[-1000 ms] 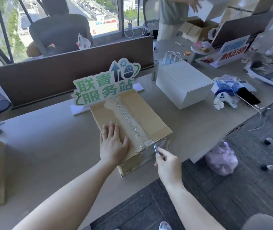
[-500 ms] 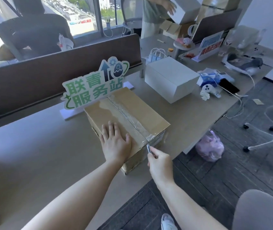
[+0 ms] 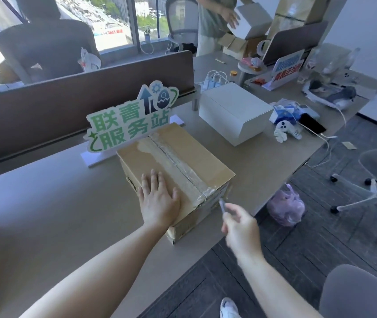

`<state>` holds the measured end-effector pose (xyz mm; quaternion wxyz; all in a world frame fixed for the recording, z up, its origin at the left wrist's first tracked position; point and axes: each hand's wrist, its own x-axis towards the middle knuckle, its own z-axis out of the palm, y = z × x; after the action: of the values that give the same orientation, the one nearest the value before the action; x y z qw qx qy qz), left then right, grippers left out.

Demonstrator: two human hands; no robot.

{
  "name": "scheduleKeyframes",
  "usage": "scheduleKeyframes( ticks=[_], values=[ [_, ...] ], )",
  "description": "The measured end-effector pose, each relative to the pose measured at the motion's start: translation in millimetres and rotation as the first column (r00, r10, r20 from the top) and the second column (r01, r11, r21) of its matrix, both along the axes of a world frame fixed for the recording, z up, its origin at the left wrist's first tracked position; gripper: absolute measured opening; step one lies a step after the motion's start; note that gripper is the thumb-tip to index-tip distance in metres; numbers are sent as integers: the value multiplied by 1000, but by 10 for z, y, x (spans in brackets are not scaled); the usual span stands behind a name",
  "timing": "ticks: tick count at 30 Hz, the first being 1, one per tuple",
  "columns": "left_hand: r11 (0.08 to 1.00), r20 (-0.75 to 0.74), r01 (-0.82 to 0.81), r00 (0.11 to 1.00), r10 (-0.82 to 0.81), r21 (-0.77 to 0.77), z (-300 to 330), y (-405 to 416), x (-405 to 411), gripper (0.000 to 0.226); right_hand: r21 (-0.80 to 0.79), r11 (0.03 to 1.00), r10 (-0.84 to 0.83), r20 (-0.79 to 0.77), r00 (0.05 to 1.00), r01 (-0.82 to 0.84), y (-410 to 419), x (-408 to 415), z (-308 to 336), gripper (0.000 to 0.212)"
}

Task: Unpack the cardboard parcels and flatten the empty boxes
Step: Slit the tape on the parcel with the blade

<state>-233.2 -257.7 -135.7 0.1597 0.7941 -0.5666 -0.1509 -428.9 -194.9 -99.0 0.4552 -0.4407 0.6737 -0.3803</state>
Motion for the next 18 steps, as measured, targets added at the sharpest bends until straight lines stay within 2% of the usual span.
scheduleKeyframes(
  ticks=[3,7,11,15,18],
  values=[
    [1000,26,23,999,-23,8,25,12,45,69,-17,992,-127,-26,992,127,-344,-372,5,13],
    [999,150,50,987,-47,-12,97,-36,108,63,43,993,-102,-163,981,110,-1076,-759,-308,9],
    [998,192,43,981,-34,-43,169,-261,111,54,130,991,27,-307,951,14,-1836,-990,-710,12],
    [997,149,-60,987,52,51,213,-580,83,54,228,960,238,-373,897,-160,-2418,-1052,-980,17],
    [986,156,-142,980,127,88,258,-755,36,55,252,936,332,-400,854,-246,-2782,-1076,-1139,13]
  ],
)
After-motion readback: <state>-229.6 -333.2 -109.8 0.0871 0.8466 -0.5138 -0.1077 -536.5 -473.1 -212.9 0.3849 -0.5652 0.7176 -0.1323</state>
